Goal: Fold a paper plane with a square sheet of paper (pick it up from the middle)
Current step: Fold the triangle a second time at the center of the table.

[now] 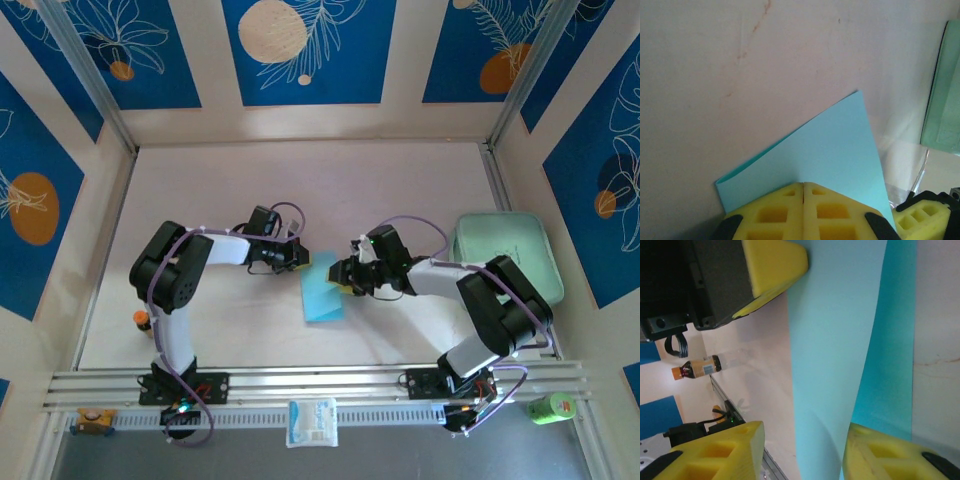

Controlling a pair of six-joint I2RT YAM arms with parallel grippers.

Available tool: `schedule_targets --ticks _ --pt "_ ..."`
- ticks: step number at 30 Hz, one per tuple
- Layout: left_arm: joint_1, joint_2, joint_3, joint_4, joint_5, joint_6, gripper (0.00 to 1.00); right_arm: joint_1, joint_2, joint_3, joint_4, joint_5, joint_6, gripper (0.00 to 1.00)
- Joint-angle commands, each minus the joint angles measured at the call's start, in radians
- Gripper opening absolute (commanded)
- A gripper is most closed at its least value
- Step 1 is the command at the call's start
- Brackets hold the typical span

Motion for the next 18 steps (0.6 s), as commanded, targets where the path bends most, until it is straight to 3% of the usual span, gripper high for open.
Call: schedule_targets --ticks 1,10,18 --pt "-0.015 0.044 -0.021 -0.070 -0.026 -0.010 0.00 -0.004 0.026 -0.016 0.027 -0.064 -0.023 0.40" --pt "-0.022 -0.018 -0.011 -0.059 -0.004 -0.019 0.10 0.009 0.074 -0.033 0.036 -0.054 -0.010 0.31" --pt "-0.038 -0.190 -0.044 -0.006 -0.005 0.037 0.24 0.016 0.057 -0.044 0.018 0.040 0.050 0.08"
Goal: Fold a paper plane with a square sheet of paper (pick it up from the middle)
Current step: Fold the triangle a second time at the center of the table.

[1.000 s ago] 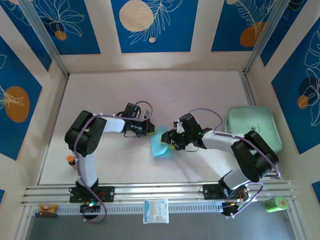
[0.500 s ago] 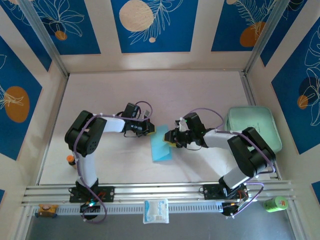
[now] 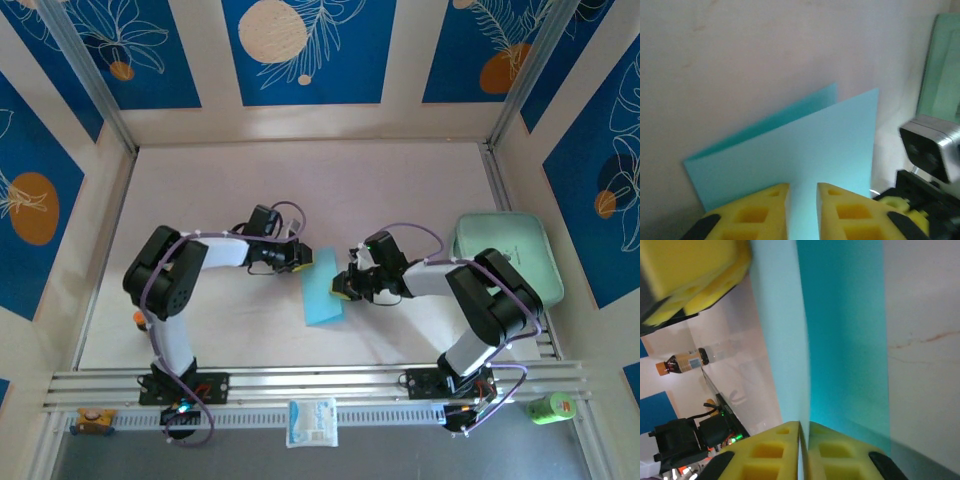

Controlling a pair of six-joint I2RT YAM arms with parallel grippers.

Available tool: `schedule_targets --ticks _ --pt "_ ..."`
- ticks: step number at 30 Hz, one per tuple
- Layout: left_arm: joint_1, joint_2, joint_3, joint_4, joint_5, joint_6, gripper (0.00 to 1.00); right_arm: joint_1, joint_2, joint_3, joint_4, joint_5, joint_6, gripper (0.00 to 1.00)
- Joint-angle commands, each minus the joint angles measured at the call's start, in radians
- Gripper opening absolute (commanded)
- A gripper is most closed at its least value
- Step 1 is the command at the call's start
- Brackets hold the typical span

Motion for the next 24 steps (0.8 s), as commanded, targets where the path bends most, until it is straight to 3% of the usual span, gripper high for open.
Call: schedule_targets --ticks 1,4,8,13,20,22,24 --pt "-0.028 -0.153 -0.040 0.018 -0.036 0.078 0.26 0.006 -0.021 -0.020 -0.008 0.059 0.052 0.07" --pt "-0.067 -0.302 -0.090 -0.020 -0.186 0.204 0.28 0.009 -0.044 -0.010 -0.017 0.112 0.101 0.05" --pt "-0.103 -0.458 -0.195 0.017 -0.320 0.259 0.29 0.016 -0.058 0.001 -0.012 0.158 0.162 0.05" --pt "-0.163 -0.553 -0.300 0.050 -0.389 0.290 0.30 0.019 -0.062 0.008 -0.019 0.160 0.201 0.06" --pt "-0.279 -0.559 -0.330 0.048 -0.398 0.333 0.32 -0.012 -0.024 0.048 -0.030 0.020 0.080 0.23" --pt "-0.292 -0.546 -0.307 0.003 -0.384 0.315 0.19 -0.019 -0.003 0.067 -0.047 0.003 0.064 0.23" --pt "-0.324 -0.546 -0.314 0.010 -0.407 0.326 0.16 -0.025 0.010 0.086 -0.078 0.011 0.047 0.22"
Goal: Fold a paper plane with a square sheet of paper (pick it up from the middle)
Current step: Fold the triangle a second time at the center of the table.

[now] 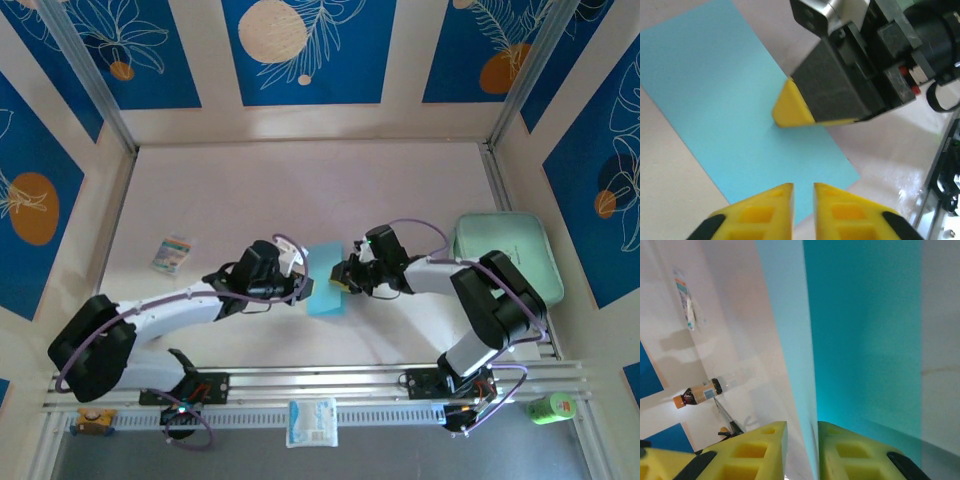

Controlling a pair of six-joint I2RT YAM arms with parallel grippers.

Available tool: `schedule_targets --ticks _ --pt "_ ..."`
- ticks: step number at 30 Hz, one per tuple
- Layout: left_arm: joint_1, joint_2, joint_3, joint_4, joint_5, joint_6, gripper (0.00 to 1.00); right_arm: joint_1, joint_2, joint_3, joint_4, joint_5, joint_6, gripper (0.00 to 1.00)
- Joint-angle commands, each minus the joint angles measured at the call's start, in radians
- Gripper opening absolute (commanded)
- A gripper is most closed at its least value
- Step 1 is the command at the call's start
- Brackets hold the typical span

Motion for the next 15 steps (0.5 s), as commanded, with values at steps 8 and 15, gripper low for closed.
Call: schedule_targets --ticks 8,15 --pt "-0.171 0.041 0.060 -0.110 -0.212 0.107 0.39 -0.032 0.057 0.060 -0.094 -0.071 -0.070 0.11" --pt "-0.315 0.156 0.176 -0.194 -0.382 0.212 0.60 -0.036 0.053 0.065 -0.094 -0.082 -0.061 0.08"
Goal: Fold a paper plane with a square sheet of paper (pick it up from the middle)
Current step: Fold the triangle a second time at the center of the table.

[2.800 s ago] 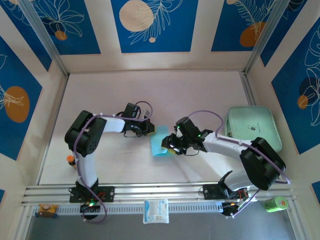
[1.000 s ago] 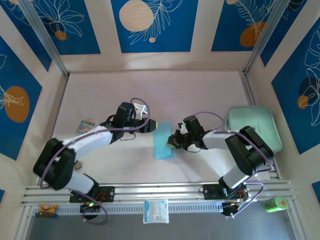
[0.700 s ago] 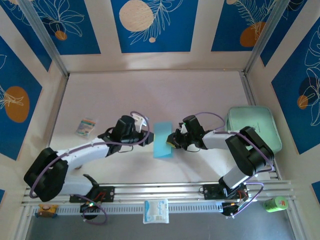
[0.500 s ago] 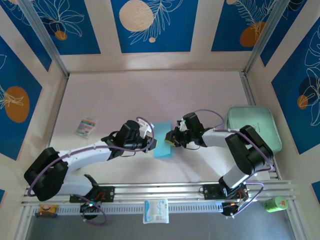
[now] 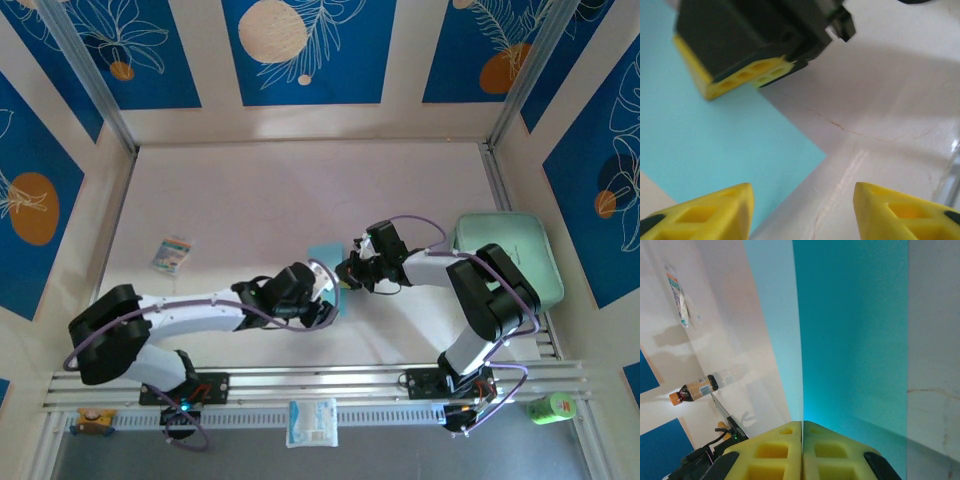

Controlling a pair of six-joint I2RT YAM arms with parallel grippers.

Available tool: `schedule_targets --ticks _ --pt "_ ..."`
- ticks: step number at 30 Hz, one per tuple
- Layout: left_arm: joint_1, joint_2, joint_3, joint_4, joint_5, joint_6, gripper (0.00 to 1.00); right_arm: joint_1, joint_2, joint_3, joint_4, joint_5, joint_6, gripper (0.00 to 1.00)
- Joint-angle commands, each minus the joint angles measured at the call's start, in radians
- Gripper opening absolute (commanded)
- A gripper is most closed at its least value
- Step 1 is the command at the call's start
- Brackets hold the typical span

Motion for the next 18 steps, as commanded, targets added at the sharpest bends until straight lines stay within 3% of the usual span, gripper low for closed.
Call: schedule_targets --ticks 1,9,18 --pt "-0.055 0.045 0.066 -0.071 -0.156 0.085 0.61 -0.005 0.011 0.021 -0.024 -0.036 -0.002 0.07" --pt "-0.123 0.120 0.117 -0.103 -0.292 0.146 0.74 -0.004 0.015 0.020 -0.022 -0.040 0.007 0.07" --pt "-0.128 0.177 0.163 -0.117 -0.365 0.164 0.71 -0.006 0.012 0.019 -0.027 -0.041 0.007 0.07"
